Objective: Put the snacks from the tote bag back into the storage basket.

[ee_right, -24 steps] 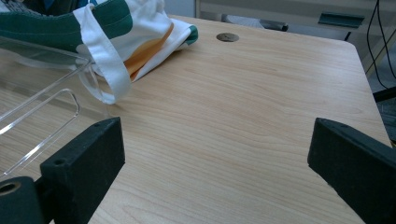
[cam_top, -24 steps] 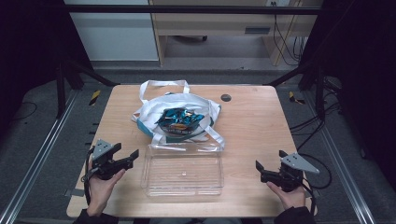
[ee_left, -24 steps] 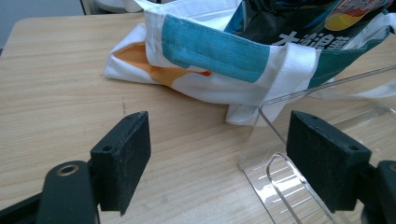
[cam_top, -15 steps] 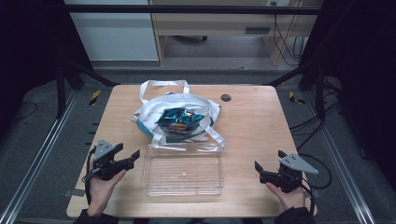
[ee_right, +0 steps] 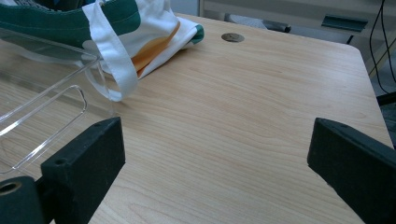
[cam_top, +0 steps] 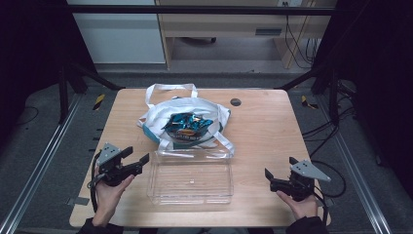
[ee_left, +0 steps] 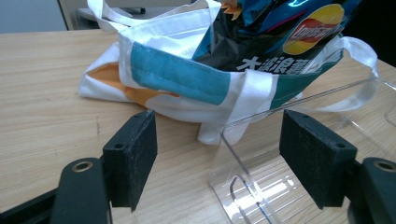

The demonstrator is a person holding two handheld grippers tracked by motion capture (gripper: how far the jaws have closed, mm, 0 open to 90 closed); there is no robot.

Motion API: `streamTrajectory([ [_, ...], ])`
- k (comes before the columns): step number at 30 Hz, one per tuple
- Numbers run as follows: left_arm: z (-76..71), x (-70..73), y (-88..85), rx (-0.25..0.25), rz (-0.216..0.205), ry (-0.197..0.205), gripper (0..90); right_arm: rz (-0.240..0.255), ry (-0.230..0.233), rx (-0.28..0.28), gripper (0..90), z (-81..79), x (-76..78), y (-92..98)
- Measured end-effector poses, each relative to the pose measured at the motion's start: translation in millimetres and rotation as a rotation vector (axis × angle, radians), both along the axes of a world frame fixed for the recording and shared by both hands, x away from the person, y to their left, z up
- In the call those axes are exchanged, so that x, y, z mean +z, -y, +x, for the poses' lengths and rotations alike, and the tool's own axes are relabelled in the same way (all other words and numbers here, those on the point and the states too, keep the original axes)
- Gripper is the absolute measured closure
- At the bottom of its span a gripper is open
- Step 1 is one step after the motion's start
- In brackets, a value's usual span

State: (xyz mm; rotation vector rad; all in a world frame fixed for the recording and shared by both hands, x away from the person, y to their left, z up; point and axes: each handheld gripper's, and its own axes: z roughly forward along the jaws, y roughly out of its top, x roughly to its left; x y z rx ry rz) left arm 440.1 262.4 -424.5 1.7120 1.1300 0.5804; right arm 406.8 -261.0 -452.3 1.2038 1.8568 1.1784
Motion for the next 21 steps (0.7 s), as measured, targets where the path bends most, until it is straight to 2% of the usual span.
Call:
streamTrajectory([
  [15, -0.1, 14.6, 10.8, -0.03, -0.016, 0.032, 27.3, -0.001, 0.004, -0.002, 4.4, -0.4, 0.8, -0.7],
  [21, 2.0, 18.6, 17.5, -0.047, 0.0, 0.036, 27.3, 0.002, -0.002, -0.008, 4.4, -0.2, 0.3, 0.0],
])
